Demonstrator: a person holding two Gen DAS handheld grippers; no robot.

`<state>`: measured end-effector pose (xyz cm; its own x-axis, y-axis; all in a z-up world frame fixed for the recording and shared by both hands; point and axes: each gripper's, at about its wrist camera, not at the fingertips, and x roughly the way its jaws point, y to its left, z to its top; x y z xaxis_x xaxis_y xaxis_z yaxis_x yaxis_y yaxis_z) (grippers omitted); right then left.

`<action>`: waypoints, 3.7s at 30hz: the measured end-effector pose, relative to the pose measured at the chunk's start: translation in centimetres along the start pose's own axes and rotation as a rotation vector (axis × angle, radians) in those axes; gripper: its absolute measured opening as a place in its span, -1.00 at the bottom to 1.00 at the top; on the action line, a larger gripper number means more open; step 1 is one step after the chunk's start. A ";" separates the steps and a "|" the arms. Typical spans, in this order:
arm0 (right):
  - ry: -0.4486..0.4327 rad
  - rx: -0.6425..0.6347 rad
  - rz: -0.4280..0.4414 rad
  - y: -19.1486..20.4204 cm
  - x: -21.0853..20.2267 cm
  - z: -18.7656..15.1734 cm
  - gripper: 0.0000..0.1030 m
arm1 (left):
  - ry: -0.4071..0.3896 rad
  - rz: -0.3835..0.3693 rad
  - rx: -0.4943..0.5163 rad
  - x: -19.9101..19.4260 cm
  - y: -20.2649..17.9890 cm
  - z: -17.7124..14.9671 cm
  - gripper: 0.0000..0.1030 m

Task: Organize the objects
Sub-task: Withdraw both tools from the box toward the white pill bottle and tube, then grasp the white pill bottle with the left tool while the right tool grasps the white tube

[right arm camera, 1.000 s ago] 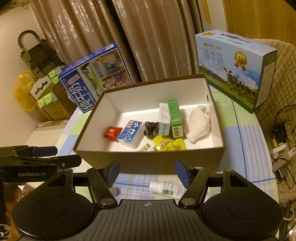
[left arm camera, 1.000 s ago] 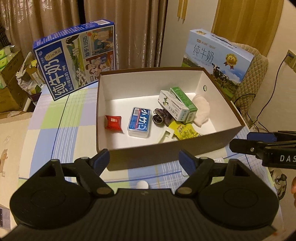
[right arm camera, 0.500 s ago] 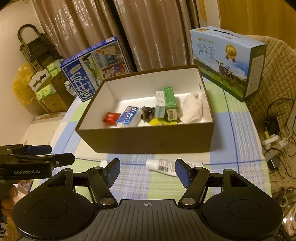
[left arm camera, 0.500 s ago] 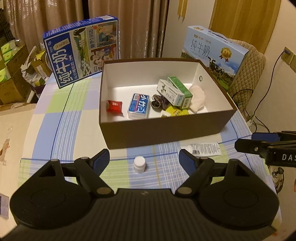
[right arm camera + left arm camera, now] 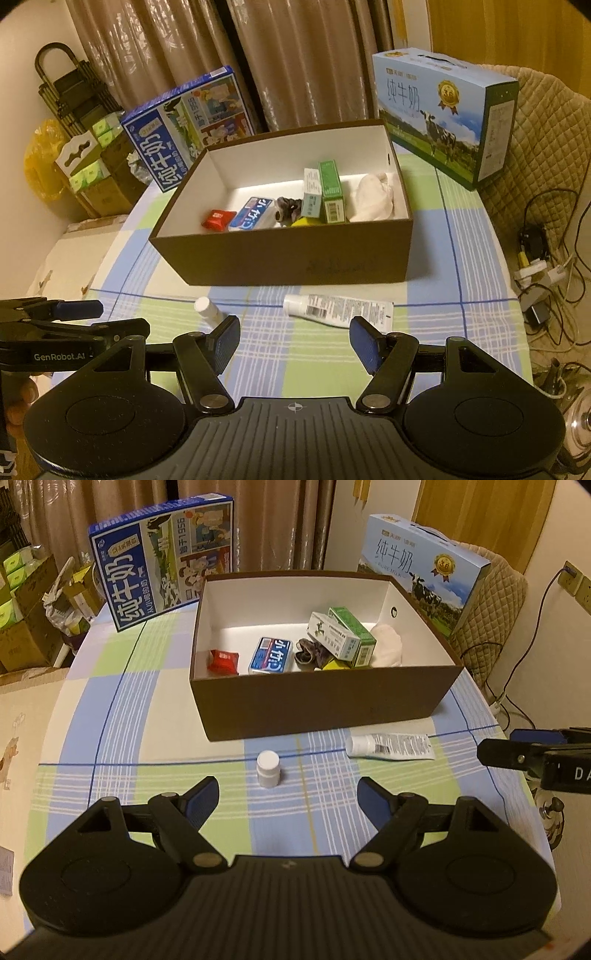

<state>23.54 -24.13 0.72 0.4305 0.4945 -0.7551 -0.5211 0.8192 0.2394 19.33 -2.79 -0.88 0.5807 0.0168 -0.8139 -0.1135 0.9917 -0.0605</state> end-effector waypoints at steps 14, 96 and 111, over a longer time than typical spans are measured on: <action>0.035 -0.012 -0.003 -0.5 0.9 -1.3 0.22 | 0.029 0.019 -0.031 0.3 0.8 -1.9 0.53; 0.133 -0.437 0.038 -1.9 17.7 -4.7 0.01 | 0.010 -0.070 0.090 15.7 3.0 -1.1 -0.56; 0.156 -0.411 0.009 -0.2 16.7 -6.2 -0.35 | 0.023 -0.050 0.067 12.9 3.5 -2.4 -0.56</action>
<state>26.27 -17.82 -15.69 0.3243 0.4252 -0.8450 -0.7879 0.6157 0.0074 24.49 0.62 -13.03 0.5656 -0.0354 -0.8239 -0.0303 0.9975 -0.0636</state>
